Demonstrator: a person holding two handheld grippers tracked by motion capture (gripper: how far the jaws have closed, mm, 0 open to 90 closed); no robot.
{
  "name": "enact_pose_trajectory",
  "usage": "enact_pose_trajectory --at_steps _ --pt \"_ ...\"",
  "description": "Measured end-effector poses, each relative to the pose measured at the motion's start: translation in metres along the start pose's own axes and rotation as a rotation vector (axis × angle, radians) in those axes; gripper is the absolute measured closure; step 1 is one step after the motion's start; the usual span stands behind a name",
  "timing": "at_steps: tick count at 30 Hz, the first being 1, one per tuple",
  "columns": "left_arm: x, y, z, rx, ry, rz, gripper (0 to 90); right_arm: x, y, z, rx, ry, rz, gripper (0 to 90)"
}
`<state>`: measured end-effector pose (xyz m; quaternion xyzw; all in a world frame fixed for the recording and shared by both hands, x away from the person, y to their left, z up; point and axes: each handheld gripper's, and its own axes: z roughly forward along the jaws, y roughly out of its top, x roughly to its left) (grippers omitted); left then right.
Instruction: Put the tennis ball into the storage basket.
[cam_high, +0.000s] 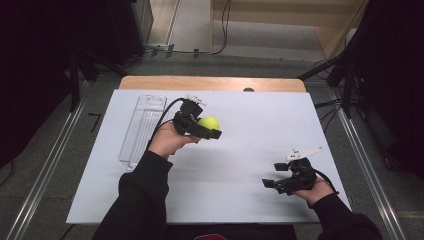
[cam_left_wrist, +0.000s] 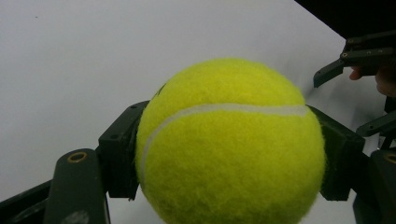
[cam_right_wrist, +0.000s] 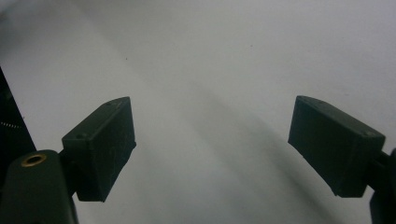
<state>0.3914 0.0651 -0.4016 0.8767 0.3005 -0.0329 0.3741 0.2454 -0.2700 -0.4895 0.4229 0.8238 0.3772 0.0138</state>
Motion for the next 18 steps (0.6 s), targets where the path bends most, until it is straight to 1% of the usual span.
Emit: enact_pose_trajectory --at_steps 3,4,6,9,11,12,14,18 --pt "0.0 0.0 -0.004 -0.001 -0.003 -0.006 26.7 0.0 0.0 0.0 0.002 0.0 0.002 12.7" --pt "0.0 0.001 -0.006 0.002 0.001 0.004 26.7 0.0 0.0 0.0 0.001 0.001 0.0 12.7" --pt "-0.001 0.002 -0.008 0.001 0.014 0.006 26.6 0.0 0.0 0.0 0.001 0.0 0.001 12.7" --pt "0.0 0.002 -0.012 -0.003 0.01 0.004 26.7 0.0 0.0 0.0 0.0 0.001 0.0 12.7" --pt "0.001 0.001 -0.014 -0.001 0.016 0.007 26.7 0.0 0.0 0.0 0.001 0.001 0.002 12.7" --pt "0.001 0.001 -0.015 -0.003 0.021 0.006 26.7 0.0 0.0 0.0 0.0 0.0 0.001 12.7" --pt "0.002 0.001 -0.017 -0.008 0.016 0.001 26.7 0.0 0.0 0.0 0.001 -0.001 0.001 12.7" --pt "0.006 -0.001 -0.019 -0.005 0.037 -0.01 26.7 0.0 0.0 0.0 0.006 -0.003 0.005 12.7"
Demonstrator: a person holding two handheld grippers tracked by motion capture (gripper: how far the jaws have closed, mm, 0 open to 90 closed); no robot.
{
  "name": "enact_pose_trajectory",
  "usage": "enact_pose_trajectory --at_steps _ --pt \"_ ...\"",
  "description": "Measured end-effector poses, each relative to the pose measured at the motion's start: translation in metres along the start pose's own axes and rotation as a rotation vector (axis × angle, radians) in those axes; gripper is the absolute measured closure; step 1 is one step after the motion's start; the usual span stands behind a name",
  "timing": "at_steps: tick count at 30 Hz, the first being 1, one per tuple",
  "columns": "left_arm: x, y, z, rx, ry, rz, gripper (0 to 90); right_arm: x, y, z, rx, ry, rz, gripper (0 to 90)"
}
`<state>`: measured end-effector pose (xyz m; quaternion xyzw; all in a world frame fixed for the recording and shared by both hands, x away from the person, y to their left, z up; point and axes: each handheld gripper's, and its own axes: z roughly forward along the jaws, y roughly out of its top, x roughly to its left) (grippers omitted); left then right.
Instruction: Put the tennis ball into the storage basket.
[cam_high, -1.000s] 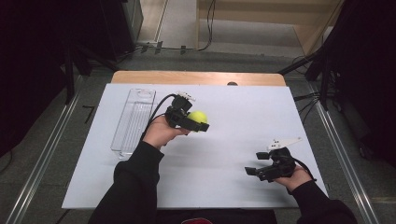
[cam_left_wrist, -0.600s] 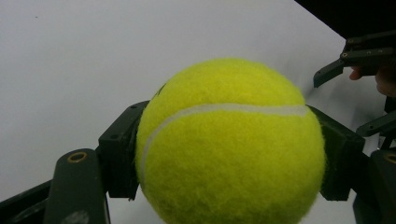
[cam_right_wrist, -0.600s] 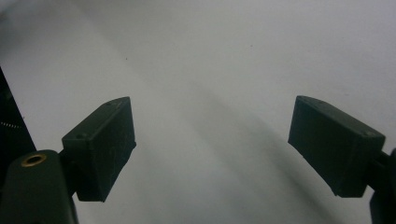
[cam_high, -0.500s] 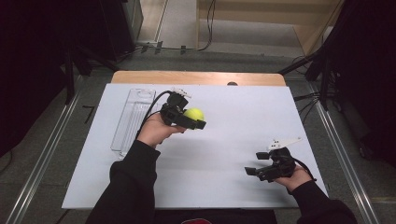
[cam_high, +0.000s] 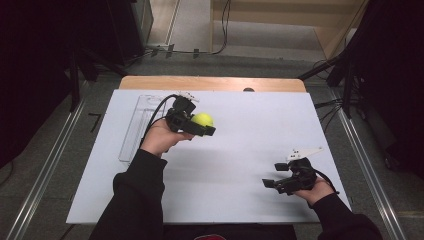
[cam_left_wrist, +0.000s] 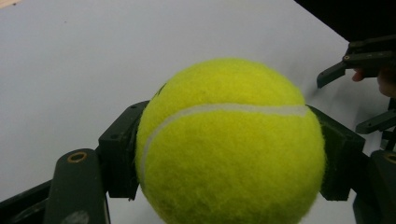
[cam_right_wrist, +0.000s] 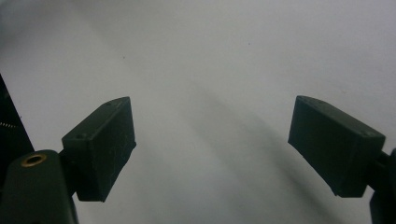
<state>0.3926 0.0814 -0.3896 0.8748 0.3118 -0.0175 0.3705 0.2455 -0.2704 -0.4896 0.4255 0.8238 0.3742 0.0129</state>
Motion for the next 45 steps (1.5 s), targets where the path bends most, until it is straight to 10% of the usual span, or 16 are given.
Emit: enact_pose_trajectory --at_steps 45 --pt "0.034 -0.012 -0.046 -0.063 0.116 -0.089 26.7 0.0 0.0 -0.001 -0.006 -0.001 0.003 12.7"
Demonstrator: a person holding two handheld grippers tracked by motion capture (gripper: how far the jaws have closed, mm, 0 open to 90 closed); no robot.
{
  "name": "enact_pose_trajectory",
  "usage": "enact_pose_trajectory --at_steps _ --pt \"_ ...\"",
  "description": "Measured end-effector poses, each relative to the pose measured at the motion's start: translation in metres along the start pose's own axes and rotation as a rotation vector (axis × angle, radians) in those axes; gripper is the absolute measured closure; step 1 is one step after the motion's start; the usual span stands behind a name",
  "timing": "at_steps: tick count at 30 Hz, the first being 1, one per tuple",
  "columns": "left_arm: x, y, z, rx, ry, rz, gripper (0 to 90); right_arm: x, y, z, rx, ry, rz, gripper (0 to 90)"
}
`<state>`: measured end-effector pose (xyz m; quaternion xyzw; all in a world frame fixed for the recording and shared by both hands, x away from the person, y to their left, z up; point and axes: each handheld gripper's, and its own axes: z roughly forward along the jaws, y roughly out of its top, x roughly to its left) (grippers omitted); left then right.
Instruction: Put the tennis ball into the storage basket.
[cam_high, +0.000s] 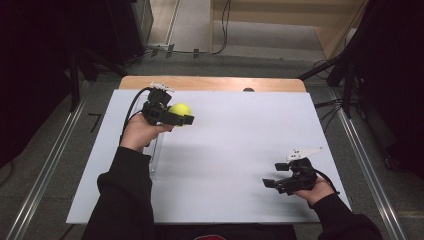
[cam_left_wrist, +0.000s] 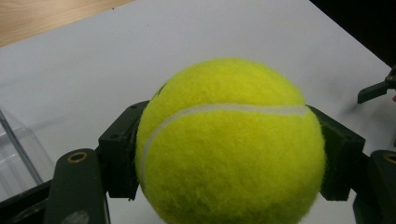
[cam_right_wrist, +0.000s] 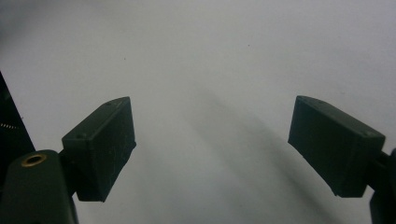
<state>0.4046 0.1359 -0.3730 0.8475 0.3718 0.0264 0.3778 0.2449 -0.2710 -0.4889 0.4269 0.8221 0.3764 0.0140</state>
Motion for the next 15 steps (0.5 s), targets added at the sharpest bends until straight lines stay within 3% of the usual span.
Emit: enact_pose_trajectory --at_steps 4,15 --pt "0.005 -0.002 -0.003 0.004 0.029 -0.014 26.7 0.0 0.0 0.0 0.0 0.0 -0.003 12.7" --pt "0.018 -0.007 -0.01 -0.002 0.06 -0.039 26.7 0.0 0.0 0.0 0.001 -0.001 -0.001 12.7"
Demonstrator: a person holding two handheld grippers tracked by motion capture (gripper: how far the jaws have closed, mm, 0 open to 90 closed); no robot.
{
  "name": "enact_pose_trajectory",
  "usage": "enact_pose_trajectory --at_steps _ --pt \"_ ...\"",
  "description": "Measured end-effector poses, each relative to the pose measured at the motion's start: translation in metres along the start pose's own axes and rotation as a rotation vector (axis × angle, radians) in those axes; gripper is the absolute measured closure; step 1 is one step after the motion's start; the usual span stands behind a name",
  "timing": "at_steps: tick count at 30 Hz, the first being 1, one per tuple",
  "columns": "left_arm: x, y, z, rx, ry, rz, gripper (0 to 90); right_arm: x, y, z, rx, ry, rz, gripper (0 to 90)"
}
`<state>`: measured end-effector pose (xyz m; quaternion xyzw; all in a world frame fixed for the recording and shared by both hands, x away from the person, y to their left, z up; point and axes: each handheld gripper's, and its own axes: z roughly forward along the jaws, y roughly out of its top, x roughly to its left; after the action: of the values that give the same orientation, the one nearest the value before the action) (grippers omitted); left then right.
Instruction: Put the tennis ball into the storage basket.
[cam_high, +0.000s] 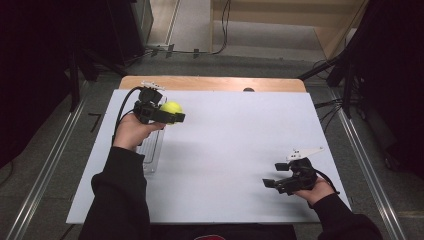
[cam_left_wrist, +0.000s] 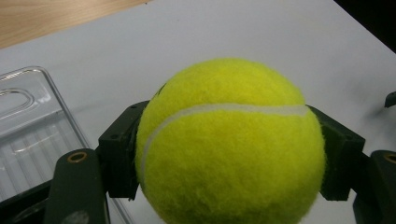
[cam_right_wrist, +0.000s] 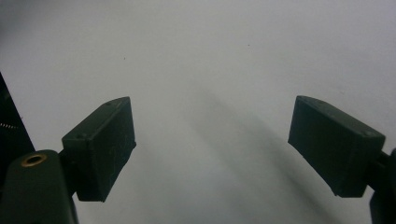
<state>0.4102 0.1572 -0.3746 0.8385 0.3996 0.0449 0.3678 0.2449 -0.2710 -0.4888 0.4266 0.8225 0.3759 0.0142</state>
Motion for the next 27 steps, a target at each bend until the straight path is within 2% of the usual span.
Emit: enact_pose_trajectory --at_steps 3,12,27 --pt "0.004 -0.001 -0.001 -0.001 0.006 -0.021 26.6 0.0 0.0 0.0 0.001 -0.002 -0.001 12.7" --pt "0.014 -0.005 -0.008 -0.011 0.035 -0.042 26.6 0.0 0.0 0.0 0.002 -0.002 -0.003 12.7" --pt "0.031 -0.014 -0.013 -0.015 0.108 -0.087 26.6 0.0 0.0 0.0 0.006 -0.005 0.001 12.7"
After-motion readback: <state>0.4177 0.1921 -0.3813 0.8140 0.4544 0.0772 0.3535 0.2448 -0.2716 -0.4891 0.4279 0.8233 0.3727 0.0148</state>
